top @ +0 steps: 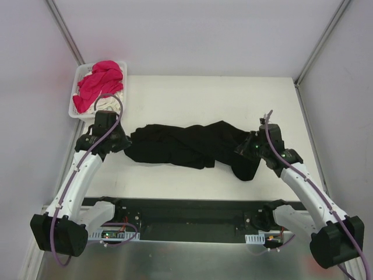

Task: Fold and stack the t-shirts

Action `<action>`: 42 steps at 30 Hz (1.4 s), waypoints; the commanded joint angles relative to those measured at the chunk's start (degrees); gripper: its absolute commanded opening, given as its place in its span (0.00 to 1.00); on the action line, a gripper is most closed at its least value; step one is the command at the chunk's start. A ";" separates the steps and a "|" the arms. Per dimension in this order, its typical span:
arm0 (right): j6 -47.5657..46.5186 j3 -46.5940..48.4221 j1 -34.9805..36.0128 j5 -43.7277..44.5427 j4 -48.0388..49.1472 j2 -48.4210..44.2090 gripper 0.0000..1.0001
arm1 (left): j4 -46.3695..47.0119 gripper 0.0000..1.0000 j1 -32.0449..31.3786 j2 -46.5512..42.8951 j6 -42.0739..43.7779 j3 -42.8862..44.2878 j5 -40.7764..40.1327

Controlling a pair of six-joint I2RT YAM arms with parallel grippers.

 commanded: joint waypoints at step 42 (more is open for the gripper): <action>-6.82 3.14 4.82 -5.14 9.04 15.44 0.35 | 0.40 0.00 2.17 1.75 1.67 -1.49 -3.00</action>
